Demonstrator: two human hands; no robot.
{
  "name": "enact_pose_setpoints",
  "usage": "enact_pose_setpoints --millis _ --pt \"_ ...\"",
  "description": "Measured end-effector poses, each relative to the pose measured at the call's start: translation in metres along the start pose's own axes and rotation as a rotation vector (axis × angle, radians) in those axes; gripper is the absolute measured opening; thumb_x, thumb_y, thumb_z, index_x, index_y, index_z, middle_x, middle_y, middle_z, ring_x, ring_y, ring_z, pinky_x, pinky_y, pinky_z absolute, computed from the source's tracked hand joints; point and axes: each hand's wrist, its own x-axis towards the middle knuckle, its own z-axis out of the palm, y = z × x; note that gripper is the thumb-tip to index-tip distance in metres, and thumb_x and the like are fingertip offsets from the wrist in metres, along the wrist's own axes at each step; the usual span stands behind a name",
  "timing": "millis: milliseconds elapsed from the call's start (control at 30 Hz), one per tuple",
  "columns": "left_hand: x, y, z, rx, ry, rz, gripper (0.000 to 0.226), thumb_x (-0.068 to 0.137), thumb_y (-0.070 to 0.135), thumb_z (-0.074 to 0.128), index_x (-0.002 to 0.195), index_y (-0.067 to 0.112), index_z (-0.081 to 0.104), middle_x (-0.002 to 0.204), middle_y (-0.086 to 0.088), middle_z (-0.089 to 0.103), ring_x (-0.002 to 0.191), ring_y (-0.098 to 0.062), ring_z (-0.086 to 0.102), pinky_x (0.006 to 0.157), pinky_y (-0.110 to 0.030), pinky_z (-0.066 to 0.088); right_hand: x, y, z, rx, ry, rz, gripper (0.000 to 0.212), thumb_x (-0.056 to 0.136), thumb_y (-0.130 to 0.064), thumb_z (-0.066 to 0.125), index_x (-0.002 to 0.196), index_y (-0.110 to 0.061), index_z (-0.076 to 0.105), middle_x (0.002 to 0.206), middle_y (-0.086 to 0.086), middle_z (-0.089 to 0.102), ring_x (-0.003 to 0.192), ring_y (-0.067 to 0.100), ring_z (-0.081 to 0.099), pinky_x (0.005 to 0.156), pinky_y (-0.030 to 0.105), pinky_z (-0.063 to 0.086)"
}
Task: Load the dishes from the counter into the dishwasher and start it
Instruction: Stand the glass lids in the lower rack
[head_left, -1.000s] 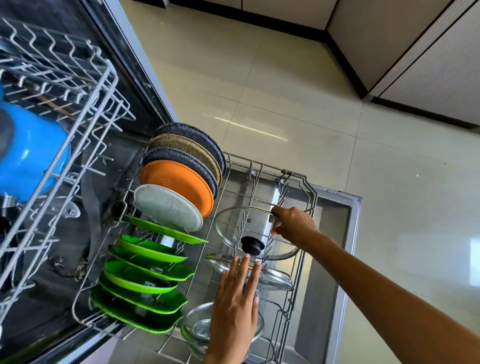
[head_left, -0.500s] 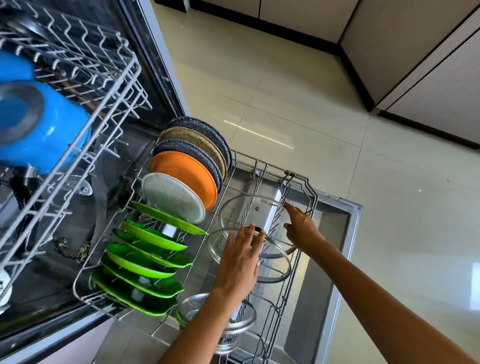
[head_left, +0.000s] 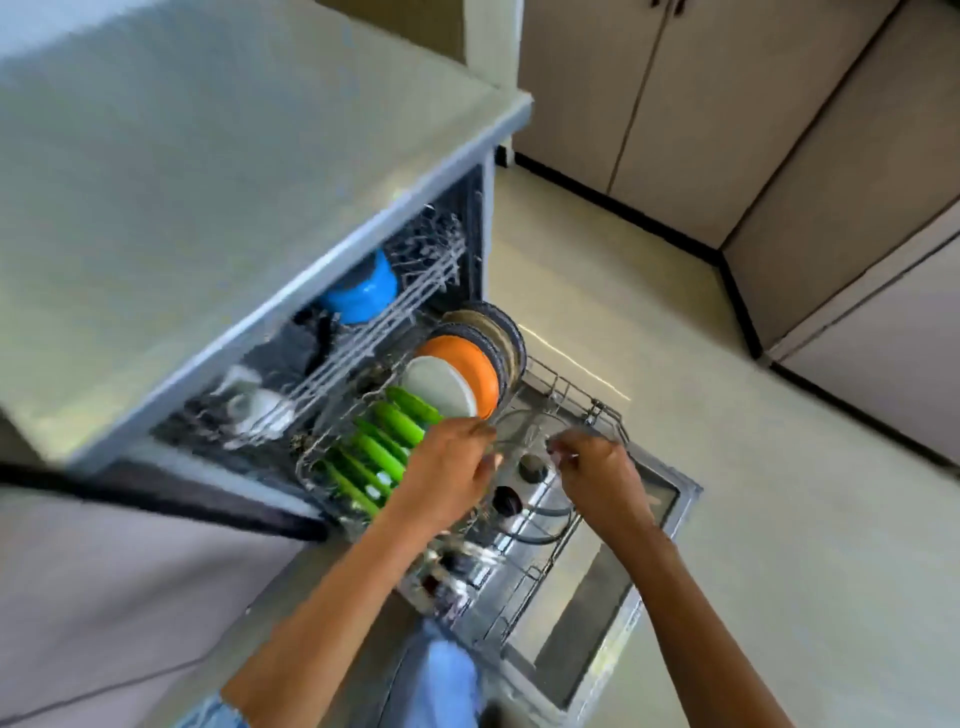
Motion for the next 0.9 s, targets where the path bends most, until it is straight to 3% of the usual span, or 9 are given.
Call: enact_pose_setpoints --millis 67,233,400,567,667,800,900 --pt "-0.044 0.017 -0.07 -0.026 0.127 -0.03 0.025 0.084 0.018 0.059 0.103 0.005 0.068 0.102 -0.014 0.067 0.093 -0.034 0.062 0.079 -0.039 0.053 -0.04 -0.051 -0.022 -0.001 0.028 -0.088 0.019 0.09 -0.015 0.052 0.102 -0.019 0.067 0.094 0.009 0.071 0.081 0.029 0.066 0.071 0.036 0.053" --pt "-0.18 0.027 -0.19 0.057 0.414 -0.237 0.037 0.087 0.034 0.046 0.108 0.012 0.068 0.117 -0.007 0.064 0.105 -0.026 0.059 0.095 -0.03 0.037 -0.125 -0.172 -0.043 0.035 0.031 -0.407 0.014 0.087 -0.022 0.061 0.099 -0.021 0.067 0.092 0.006 0.072 0.085 0.031 0.066 0.069 0.038 0.051" --pt "-0.314 0.006 -0.255 0.151 0.663 -0.562 0.033 0.086 0.032 0.046 0.103 0.016 0.069 0.118 -0.007 0.064 0.106 -0.024 0.059 0.096 -0.025 0.034 -0.156 -0.282 -0.015 0.108 -0.085 -0.727 0.017 0.082 -0.01 0.068 0.097 -0.017 0.069 0.087 0.003 0.073 0.079 0.025 0.069 0.07 0.034 0.053" --pt "-0.422 -0.034 -0.285 0.265 0.869 -0.887 0.035 0.084 0.036 0.047 0.101 0.017 0.071 0.118 -0.005 0.065 0.107 -0.022 0.061 0.098 -0.033 0.044 -0.178 -0.396 0.044 0.148 -0.235 -0.941 0.018 0.082 -0.014 0.067 0.098 -0.023 0.068 0.089 -0.007 0.072 0.077 0.016 0.068 0.071 0.034 0.053" --pt "-0.472 -0.068 -0.293 0.299 0.885 -1.058 0.038 0.084 0.039 0.045 0.1 0.017 0.072 0.116 -0.003 0.066 0.106 -0.022 0.062 0.095 -0.04 0.045 -0.19 -0.457 0.088 0.162 -0.289 -1.049 0.016 0.083 -0.016 0.067 0.098 -0.022 0.069 0.086 -0.009 0.071 0.077 0.014 0.068 0.068 0.034 0.055" --pt "-0.538 -0.135 -0.305 0.263 0.894 -1.23 0.031 0.083 0.032 0.056 0.105 0.015 0.071 0.121 -0.004 0.063 0.114 -0.022 0.058 0.104 -0.033 0.031 -0.208 -0.541 0.159 0.105 -0.301 -1.156 0.016 0.083 -0.017 0.066 0.098 -0.021 0.069 0.089 -0.006 0.072 0.079 0.017 0.067 0.067 0.033 0.053" --pt "-0.576 -0.192 -0.324 0.297 0.895 -1.277 0.03 0.08 0.026 0.062 0.106 0.014 0.071 0.121 -0.005 0.063 0.114 -0.022 0.058 0.104 -0.033 0.03 -0.223 -0.594 0.213 0.106 -0.331 -1.194 0.017 0.082 -0.015 0.068 0.098 -0.02 0.07 0.09 -0.008 0.072 0.081 0.014 0.068 0.069 0.029 0.052"
